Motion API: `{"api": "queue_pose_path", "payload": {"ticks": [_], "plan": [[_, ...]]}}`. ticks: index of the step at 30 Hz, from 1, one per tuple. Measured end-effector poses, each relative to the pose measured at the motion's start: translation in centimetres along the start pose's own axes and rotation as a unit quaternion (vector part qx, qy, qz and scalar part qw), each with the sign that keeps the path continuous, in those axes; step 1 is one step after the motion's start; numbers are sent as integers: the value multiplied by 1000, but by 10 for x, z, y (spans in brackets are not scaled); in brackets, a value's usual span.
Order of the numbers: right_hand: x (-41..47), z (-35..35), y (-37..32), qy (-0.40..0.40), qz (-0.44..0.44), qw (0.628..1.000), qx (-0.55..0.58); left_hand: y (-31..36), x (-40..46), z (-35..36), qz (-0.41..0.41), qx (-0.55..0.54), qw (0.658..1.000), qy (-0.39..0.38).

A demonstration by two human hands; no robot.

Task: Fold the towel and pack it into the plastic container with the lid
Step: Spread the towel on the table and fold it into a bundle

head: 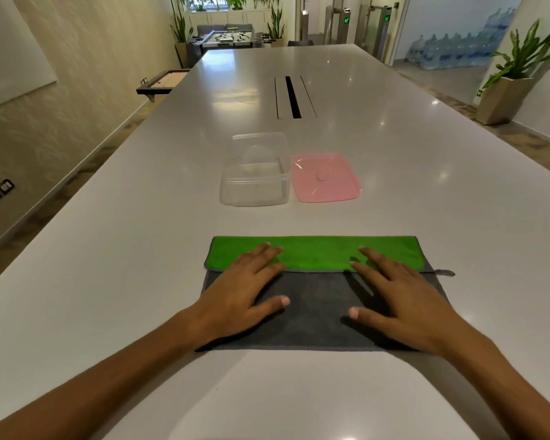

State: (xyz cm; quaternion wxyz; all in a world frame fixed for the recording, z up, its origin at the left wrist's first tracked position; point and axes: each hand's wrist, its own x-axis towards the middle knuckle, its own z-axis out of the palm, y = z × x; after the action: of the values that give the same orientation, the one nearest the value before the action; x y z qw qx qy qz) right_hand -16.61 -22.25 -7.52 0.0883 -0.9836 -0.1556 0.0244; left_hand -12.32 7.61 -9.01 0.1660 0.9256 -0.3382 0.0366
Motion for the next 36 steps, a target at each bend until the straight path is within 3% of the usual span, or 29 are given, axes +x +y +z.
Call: {"api": "queue_pose_path", "payload": {"ticks": [9, 22, 29, 33, 36], "plan": [[-33, 15, -19, 80, -109, 990, 31, 24, -31, 12, 90, 11, 996, -22], [-35, 27, -16, 123, -131, 981, 72, 27, -37, 21, 172, 112, 973, 105], [-46, 19, 8, 141, -91, 985, 45, 7, -54, 1, 108, 85, 987, 79], [-51, 12, 19, 127, -53, 990, 35, -2, -63, -15, -9, -29, 996, 90], [-53, 9, 18, 124, -33, 991, 42, -6, -62, -26, -100, -157, 975, 119]]}}
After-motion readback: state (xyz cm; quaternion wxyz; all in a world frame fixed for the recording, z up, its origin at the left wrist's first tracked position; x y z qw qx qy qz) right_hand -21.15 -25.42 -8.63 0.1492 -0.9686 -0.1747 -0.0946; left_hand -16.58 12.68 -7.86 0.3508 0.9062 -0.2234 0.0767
